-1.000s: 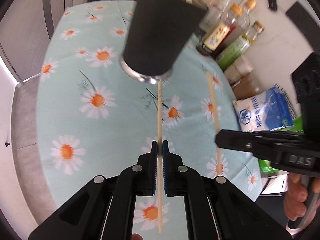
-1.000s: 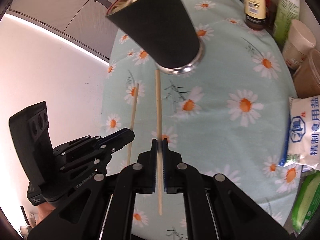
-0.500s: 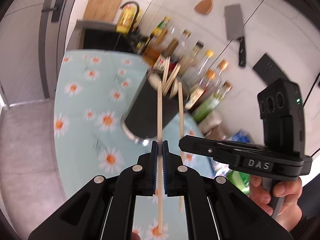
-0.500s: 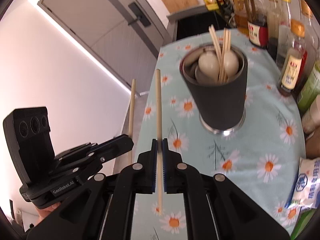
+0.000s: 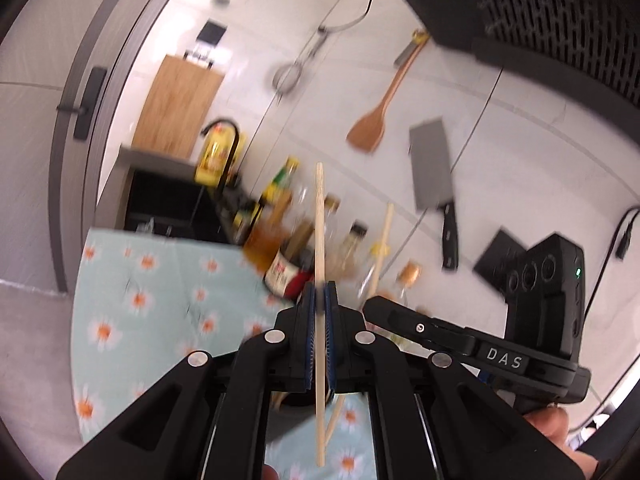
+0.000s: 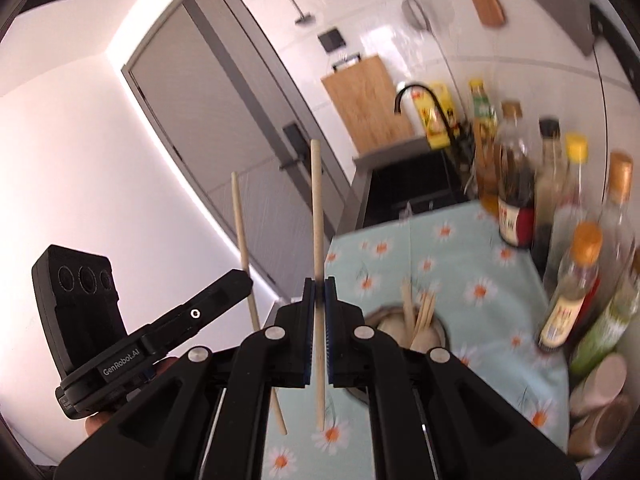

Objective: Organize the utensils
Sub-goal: 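Lift both chopsticks into the black holder and open both tools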

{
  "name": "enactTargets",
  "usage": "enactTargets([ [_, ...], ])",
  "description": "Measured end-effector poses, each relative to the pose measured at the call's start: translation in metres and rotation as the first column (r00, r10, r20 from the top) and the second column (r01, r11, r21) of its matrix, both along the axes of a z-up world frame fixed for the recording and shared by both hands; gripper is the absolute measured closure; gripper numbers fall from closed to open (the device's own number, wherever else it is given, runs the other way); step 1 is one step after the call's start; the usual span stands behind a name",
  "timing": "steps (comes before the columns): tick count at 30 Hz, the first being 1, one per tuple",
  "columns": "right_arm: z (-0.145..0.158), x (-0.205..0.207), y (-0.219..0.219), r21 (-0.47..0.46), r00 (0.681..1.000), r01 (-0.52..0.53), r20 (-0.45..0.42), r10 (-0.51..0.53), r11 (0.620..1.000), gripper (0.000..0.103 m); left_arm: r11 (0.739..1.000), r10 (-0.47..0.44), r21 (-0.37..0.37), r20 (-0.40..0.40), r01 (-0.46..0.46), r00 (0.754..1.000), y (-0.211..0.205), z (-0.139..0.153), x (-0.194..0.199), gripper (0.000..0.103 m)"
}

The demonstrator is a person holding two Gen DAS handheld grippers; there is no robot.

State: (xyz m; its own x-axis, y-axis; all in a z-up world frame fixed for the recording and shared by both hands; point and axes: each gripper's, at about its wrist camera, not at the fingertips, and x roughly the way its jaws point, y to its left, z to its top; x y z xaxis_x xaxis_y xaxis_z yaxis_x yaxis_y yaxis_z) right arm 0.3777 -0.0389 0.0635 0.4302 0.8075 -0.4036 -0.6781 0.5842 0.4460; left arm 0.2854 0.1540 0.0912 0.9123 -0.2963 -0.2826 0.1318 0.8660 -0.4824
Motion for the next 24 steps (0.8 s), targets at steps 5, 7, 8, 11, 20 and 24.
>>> enactTargets([
  [5,0.016,0.026,-0.009,0.057,0.998,0.032,0.051,-0.035,0.998,0.097,0.999,0.033,0.033,0.078,-0.035,0.996,-0.001,0.020,0.024,0.099],
  [7,0.016,0.032,-0.012,0.068,0.997,0.041,0.068,-0.046,0.997,0.097,0.997,0.046,0.058,0.099,-0.052,0.994,-0.003,0.023,0.030,0.099],
  [8,0.016,0.035,-0.013,0.075,0.995,0.053,0.086,-0.059,0.996,0.097,0.995,0.059,0.071,0.112,-0.067,0.992,-0.004,0.024,0.034,0.099],
  [11,0.006,0.043,-0.010,0.076,0.992,0.066,0.099,-0.073,0.995,0.097,0.993,0.075,0.078,0.131,-0.086,0.988,-0.006,0.018,0.041,0.099],
  [20,-0.037,0.048,-0.002,0.059,0.993,0.093,0.062,-0.097,0.994,0.097,0.990,0.086,0.101,0.082,-0.094,0.993,-0.010,-0.030,0.053,0.099],
  [24,-0.051,0.045,0.003,0.027,0.994,0.095,0.049,-0.097,0.995,0.097,0.989,0.067,0.127,0.054,-0.074,0.996,-0.015,-0.048,0.054,0.099],
])
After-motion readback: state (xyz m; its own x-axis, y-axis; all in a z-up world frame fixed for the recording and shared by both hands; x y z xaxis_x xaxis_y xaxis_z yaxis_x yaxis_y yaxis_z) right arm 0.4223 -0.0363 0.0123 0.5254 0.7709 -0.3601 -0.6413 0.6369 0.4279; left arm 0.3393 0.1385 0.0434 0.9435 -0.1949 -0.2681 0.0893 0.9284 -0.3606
